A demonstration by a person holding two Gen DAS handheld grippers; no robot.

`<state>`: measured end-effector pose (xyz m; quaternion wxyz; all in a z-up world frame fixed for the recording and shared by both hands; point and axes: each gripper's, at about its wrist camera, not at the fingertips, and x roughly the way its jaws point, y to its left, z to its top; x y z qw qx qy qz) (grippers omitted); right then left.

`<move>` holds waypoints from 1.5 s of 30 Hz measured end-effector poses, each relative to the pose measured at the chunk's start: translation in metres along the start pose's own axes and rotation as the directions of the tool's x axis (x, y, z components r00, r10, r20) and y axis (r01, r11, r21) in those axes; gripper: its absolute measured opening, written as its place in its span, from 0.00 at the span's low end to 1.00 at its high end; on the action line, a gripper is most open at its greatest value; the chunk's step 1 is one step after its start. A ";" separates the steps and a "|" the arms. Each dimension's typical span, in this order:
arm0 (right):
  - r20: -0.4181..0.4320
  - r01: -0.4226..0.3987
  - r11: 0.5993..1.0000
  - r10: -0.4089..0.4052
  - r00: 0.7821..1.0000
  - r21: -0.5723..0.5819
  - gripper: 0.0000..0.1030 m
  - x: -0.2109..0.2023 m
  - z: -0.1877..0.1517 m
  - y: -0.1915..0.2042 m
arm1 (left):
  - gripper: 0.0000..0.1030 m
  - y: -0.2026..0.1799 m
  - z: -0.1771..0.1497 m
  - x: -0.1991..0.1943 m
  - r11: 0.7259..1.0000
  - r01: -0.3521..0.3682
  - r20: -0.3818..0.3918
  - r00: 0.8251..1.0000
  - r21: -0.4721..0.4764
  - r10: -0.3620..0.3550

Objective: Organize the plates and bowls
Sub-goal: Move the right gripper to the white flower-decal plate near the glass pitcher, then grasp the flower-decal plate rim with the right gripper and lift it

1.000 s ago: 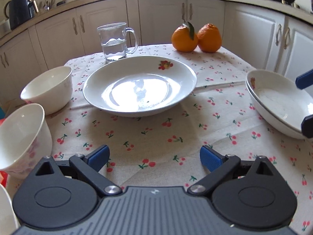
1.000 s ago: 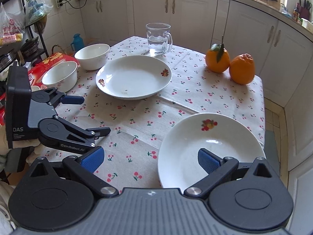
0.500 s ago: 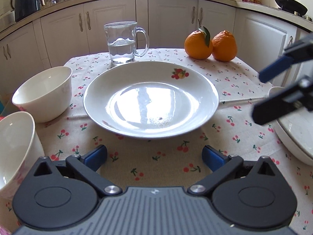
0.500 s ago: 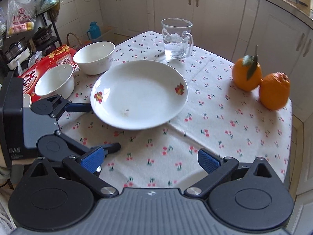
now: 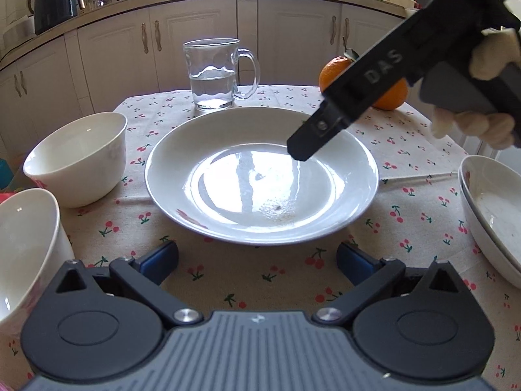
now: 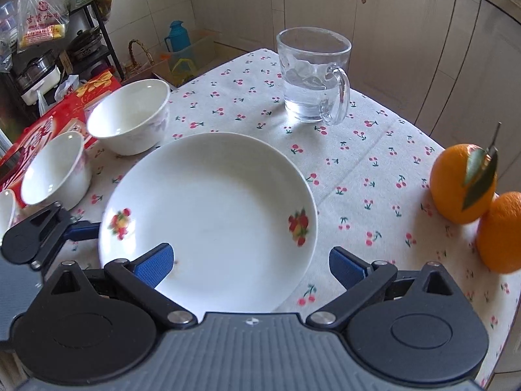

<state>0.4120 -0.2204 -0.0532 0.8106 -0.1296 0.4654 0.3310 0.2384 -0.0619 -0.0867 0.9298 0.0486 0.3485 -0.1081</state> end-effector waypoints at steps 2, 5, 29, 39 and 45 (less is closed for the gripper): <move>-0.005 -0.014 1.000 0.014 1.000 -0.005 1.00 0.010 0.005 -0.006 | 1.00 0.000 0.000 0.001 1.000 0.001 0.004 1.000 0.001 -0.001; -0.009 -0.053 0.999 0.053 0.999 -0.002 0.98 0.023 0.012 -0.016 | 1.00 0.001 0.001 0.002 1.000 0.006 0.010 1.000 0.008 -0.006; 0.009 -0.293 0.956 0.293 0.956 0.001 0.76 0.050 0.043 -0.043 | 0.88 -0.001 0.003 0.001 1.000 0.012 0.044 0.999 0.028 -0.013; -0.009 -0.283 0.959 0.283 0.959 0.024 0.76 0.038 0.025 -0.035 | 0.88 -0.002 -0.001 -0.008 0.996 0.030 0.017 0.999 0.079 -0.032; -0.005 -0.285 0.957 0.285 0.958 0.052 0.77 0.024 0.007 -0.024 | 0.88 -0.003 -0.012 -0.024 0.991 0.071 -0.002 0.997 0.114 -0.071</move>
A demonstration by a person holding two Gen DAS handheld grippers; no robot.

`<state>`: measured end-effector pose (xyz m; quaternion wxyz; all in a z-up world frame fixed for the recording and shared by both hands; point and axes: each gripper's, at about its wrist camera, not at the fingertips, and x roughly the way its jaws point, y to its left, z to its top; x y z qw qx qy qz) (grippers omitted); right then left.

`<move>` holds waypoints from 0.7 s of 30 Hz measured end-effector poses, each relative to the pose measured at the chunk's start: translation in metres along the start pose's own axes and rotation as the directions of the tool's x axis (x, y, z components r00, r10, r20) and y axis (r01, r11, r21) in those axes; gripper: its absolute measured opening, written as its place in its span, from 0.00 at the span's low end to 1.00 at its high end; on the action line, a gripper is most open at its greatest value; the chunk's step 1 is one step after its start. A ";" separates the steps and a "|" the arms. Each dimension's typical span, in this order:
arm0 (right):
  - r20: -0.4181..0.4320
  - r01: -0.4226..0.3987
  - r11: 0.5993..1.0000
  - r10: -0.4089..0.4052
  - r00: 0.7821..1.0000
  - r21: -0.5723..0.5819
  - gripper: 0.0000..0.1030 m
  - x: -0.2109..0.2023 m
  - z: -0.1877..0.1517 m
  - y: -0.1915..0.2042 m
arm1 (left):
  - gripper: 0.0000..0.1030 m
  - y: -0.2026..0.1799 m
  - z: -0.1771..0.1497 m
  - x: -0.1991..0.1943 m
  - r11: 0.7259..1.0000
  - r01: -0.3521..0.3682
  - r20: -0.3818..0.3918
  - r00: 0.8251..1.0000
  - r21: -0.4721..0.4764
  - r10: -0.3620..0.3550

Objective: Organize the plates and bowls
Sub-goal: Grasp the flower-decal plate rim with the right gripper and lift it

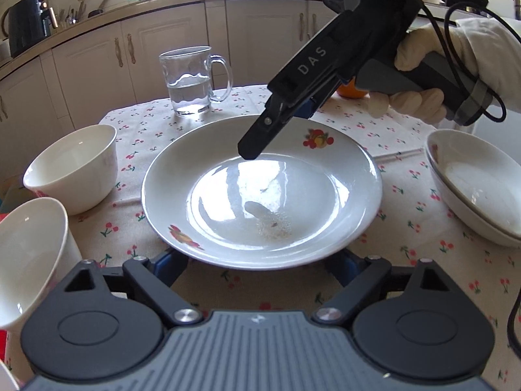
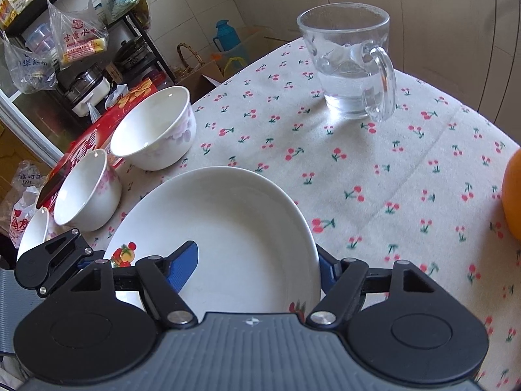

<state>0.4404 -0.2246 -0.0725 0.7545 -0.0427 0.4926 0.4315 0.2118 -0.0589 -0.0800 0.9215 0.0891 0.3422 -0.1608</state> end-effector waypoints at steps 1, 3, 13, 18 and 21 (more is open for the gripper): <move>0.002 -0.003 1.000 0.003 1.000 0.004 0.77 -0.002 -0.004 0.003 | 0.88 0.000 -0.002 -0.003 1.000 0.008 -0.005 1.000 0.006 -0.008; 0.009 -0.008 1.000 0.008 1.000 0.013 0.77 -0.006 -0.010 0.008 | 0.88 -0.001 -0.005 -0.008 1.000 0.016 -0.010 1.000 0.021 -0.016; 0.036 -0.018 0.999 0.017 0.999 0.030 0.77 -0.024 -0.033 0.035 | 0.88 -0.005 -0.015 -0.035 0.996 0.046 -0.017 0.999 0.074 -0.045; 0.049 -0.021 0.999 0.018 0.999 0.050 0.77 -0.035 -0.044 0.042 | 0.88 -0.009 -0.013 -0.050 0.993 0.065 -0.012 0.998 0.096 -0.064; 0.061 -0.011 0.998 0.008 0.998 0.058 0.77 -0.043 -0.052 0.049 | 0.88 -0.012 -0.013 -0.058 0.990 0.075 -0.009 0.997 0.117 -0.075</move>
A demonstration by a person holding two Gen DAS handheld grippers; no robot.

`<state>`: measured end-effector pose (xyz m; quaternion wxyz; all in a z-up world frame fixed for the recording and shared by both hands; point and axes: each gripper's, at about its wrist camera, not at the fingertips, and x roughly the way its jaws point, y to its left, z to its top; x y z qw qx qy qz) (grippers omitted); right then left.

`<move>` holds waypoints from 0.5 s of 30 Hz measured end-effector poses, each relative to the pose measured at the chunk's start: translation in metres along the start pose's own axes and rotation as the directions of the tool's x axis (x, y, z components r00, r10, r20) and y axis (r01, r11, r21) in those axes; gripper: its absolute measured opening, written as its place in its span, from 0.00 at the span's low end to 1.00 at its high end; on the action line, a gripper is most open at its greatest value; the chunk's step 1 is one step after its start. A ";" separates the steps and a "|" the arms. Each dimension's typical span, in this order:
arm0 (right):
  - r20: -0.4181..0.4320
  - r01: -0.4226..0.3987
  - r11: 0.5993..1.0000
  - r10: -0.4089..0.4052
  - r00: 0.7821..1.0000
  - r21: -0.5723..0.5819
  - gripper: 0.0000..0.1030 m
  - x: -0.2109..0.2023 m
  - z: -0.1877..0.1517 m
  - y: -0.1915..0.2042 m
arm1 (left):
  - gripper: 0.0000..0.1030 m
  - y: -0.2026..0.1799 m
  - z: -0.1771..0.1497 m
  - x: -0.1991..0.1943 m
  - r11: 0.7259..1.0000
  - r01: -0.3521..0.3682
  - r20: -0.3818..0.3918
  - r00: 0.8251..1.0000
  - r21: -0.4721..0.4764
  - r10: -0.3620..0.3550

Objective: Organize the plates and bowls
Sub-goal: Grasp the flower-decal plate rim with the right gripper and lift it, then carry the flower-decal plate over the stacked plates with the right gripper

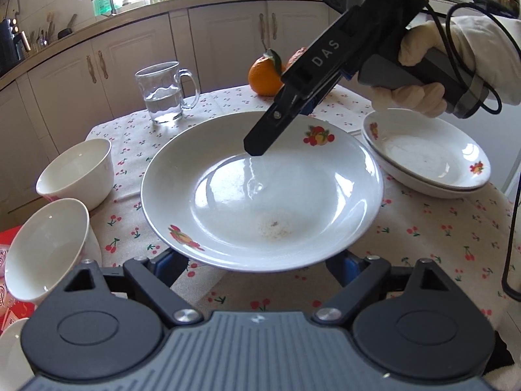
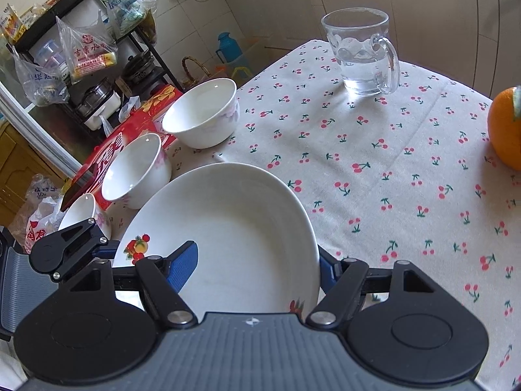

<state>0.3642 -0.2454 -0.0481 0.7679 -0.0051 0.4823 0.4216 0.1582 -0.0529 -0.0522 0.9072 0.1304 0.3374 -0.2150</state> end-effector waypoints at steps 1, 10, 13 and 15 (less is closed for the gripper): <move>0.004 0.002 1.000 -0.002 1.000 0.005 0.77 -0.003 -0.003 0.002 | 0.88 -0.001 0.000 -0.002 1.000 0.007 -0.001 1.000 0.006 -0.007; 0.038 0.041 0.998 -0.042 0.998 0.041 0.77 -0.030 -0.033 0.015 | 0.88 -0.015 0.002 -0.017 0.996 0.072 -0.010 0.997 0.050 -0.072; 0.050 0.051 0.997 -0.054 0.997 0.060 0.77 -0.041 -0.045 0.016 | 0.88 -0.022 0.004 -0.020 0.993 0.094 -0.010 0.996 0.067 -0.093; 0.058 0.059 0.996 -0.063 0.996 0.068 0.77 -0.048 -0.052 0.016 | 0.88 -0.027 0.006 -0.021 0.991 0.108 -0.010 0.994 0.078 -0.107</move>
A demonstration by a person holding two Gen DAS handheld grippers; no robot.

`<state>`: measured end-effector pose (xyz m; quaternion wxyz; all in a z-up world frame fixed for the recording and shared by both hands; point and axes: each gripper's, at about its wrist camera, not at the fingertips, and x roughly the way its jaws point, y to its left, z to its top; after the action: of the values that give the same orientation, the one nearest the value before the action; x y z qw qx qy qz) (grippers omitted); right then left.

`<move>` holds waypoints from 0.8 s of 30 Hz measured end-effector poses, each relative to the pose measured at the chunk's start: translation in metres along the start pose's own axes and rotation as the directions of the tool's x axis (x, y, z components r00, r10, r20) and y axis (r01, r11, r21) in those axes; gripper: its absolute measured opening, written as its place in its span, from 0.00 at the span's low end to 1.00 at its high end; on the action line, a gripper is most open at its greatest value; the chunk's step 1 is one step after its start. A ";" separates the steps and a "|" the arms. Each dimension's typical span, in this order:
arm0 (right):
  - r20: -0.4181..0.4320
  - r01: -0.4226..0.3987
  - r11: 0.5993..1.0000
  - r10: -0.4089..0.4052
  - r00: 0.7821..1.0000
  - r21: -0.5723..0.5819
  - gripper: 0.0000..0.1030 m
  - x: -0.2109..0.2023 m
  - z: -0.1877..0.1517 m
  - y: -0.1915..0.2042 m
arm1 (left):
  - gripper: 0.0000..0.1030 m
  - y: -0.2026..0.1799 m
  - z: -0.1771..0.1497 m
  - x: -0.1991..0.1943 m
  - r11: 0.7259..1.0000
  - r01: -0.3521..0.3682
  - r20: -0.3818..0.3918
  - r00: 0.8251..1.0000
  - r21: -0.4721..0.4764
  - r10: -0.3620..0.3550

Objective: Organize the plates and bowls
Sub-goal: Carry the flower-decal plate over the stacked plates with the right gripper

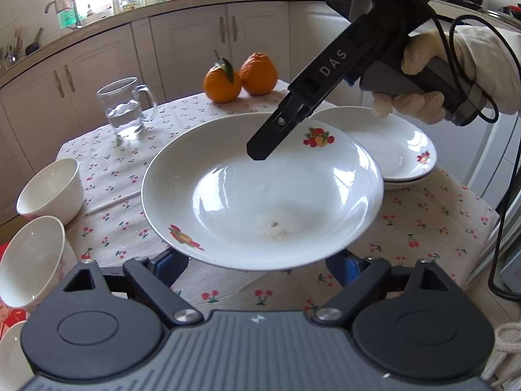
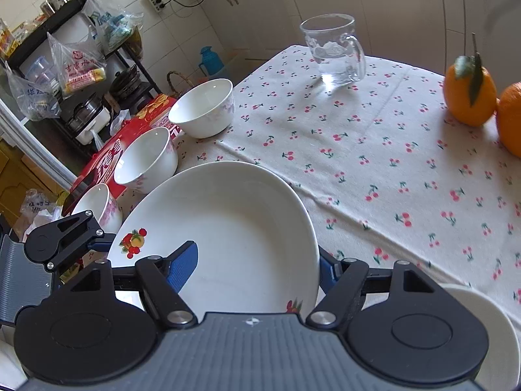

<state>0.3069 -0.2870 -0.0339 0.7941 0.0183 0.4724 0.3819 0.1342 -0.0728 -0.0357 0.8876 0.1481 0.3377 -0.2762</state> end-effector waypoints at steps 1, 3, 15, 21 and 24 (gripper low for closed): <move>0.005 0.007 1.000 -0.007 1.000 0.005 0.77 -0.005 -0.004 0.000 | 0.88 -0.002 0.001 -0.001 1.000 0.008 0.002 1.000 0.007 -0.008; 0.013 0.021 1.000 -0.021 1.000 0.012 0.77 -0.012 -0.010 -0.002 | 0.88 -0.007 0.004 -0.002 1.000 0.024 0.008 1.000 0.020 -0.024; 0.079 0.110 0.989 -0.119 0.990 0.103 0.77 -0.057 -0.049 -0.023 | 0.88 -0.036 0.028 0.014 0.985 0.143 0.015 0.989 0.095 -0.145; 0.100 0.145 0.976 -0.163 0.982 0.165 0.77 -0.077 -0.070 -0.040 | 0.88 -0.055 0.037 0.028 0.970 0.184 0.005 0.982 0.161 -0.187; 0.106 0.159 0.969 -0.181 0.978 0.191 0.77 -0.084 -0.081 -0.047 | 0.88 -0.061 0.041 0.036 0.963 0.210 -0.005 0.977 0.169 -0.213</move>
<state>0.2510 -0.3995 -0.0350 0.8464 0.0733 0.4555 0.2660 0.1417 -0.1540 -0.0346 0.8394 0.1840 0.3213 -0.3979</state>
